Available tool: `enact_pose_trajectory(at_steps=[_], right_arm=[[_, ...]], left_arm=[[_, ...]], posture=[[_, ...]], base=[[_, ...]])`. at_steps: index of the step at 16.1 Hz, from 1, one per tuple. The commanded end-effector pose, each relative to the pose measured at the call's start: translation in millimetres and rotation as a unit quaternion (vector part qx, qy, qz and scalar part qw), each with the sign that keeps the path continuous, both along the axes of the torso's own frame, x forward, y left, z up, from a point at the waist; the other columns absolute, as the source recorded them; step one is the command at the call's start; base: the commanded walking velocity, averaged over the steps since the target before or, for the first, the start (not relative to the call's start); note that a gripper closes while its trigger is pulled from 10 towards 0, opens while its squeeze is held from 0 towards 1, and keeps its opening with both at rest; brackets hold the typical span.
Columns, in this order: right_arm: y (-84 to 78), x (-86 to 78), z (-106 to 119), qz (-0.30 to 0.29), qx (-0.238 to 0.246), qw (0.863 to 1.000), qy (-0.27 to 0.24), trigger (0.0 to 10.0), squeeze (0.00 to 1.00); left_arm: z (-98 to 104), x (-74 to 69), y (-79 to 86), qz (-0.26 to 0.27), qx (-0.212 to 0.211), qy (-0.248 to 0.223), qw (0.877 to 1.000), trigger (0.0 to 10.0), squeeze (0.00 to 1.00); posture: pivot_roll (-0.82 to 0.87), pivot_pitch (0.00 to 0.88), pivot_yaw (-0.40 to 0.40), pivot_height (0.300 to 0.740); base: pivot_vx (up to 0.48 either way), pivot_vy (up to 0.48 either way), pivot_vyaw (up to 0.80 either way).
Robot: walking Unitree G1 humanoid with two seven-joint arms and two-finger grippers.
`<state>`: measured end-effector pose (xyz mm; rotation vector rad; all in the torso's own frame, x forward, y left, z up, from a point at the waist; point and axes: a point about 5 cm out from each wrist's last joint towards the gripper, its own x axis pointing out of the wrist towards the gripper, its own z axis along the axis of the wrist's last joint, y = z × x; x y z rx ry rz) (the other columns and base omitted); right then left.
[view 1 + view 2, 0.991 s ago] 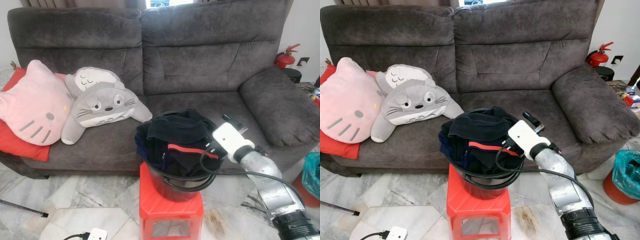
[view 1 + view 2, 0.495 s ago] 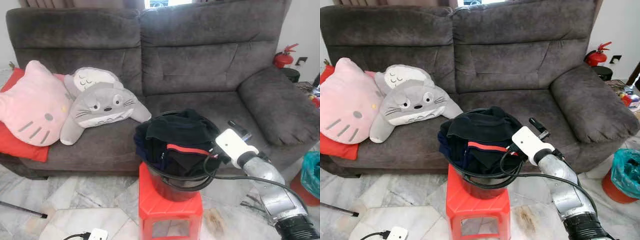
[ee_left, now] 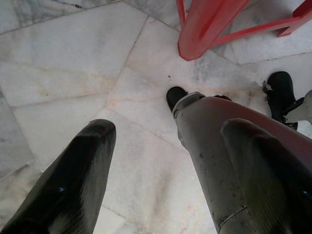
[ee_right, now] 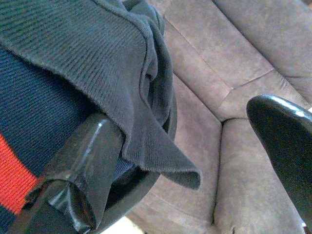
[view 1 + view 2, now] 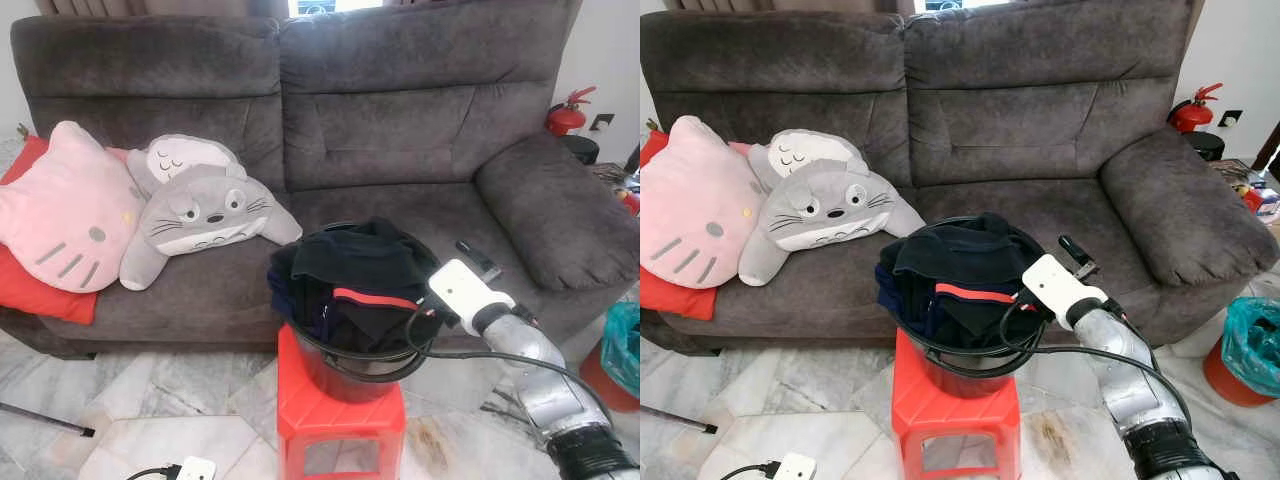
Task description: Hang hanger
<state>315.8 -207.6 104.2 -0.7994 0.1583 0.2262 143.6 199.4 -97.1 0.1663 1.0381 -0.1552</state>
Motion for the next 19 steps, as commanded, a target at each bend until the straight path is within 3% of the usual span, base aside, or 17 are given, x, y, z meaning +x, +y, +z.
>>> enact_pose_trajectory(at_steps=[1,7,11,19], right_arm=[[2.1,1.9,1,0.006,-0.001,1.000,-0.004,10.0,0.00],[-7.3,15.7,2,-0.018,0.000,1.000,-0.026,10.0,0.00],[-3.8,23.1,7,-0.011,0.011,0.999,-0.049,10.0,0.00],[12.0,21.3,-6,0.064,0.024,0.997,-0.033,10.0,0.00]], left_arm=[[-1,-5.1,4.4,0.003,0.007,0.010,1.000,10.0,0.00],[-1,-3.1,4.6,0.002,0.008,0.005,1.000,10.0,0.00],[-1,-3.3,4.4,-0.001,0.008,0.005,1.000,10.0,0.00],[0,-3.0,6.4,-0.002,0.010,0.005,1.000,10.0,0.00]], posture=[[-0.20,0.000,0.051,0.740],[-0.20,0.000,0.056,0.740],[-0.20,0.000,0.057,0.740],[-0.19,0.000,0.059,0.740]], base=[[0.000,0.000,0.00],[0.000,0.000,0.00],[0.000,0.000,0.00],[0.000,0.000,0.00]])
